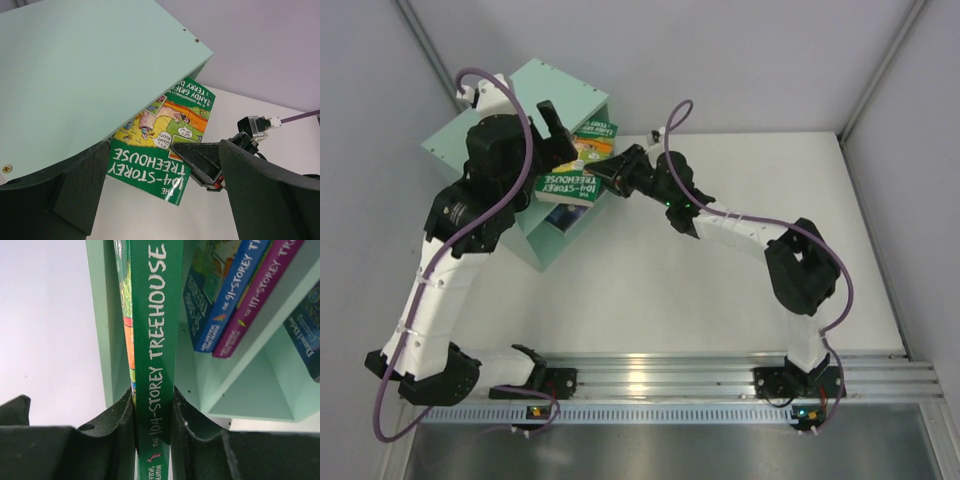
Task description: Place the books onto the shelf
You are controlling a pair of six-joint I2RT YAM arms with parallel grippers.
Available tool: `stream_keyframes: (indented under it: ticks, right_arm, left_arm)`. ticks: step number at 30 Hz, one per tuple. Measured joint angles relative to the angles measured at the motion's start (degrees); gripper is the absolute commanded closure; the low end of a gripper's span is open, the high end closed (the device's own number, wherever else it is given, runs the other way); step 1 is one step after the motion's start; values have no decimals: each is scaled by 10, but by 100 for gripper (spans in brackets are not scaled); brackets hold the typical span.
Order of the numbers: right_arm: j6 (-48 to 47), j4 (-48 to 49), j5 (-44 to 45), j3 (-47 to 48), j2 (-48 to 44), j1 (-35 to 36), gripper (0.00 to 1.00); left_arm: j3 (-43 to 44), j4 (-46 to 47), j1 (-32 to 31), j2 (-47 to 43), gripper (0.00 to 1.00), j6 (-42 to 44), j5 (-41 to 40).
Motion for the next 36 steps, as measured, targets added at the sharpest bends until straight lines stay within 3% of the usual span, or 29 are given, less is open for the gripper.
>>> stream_keyframes:
  ticks: [17, 20, 24, 28, 36]
  right_arm:
    - [29, -35, 137, 200, 142, 21, 98]
    - [32, -45, 159, 218, 158, 27, 85]
    - [33, -75, 180, 232, 169, 33, 78]
    - [33, -107, 197, 232, 169, 36, 60]
    - [13, -133, 219, 232, 168, 36, 47]
  left_arm:
    - [-40, 2, 1, -18, 5, -6, 42]
    - [-45, 2, 2, -19, 5, -4, 40]
    - [-48, 2, 3, -26, 5, -1, 35]
    - [-50, 2, 3, -45, 5, 1, 31]
    - [-73, 7, 3, -68, 5, 12, 15]
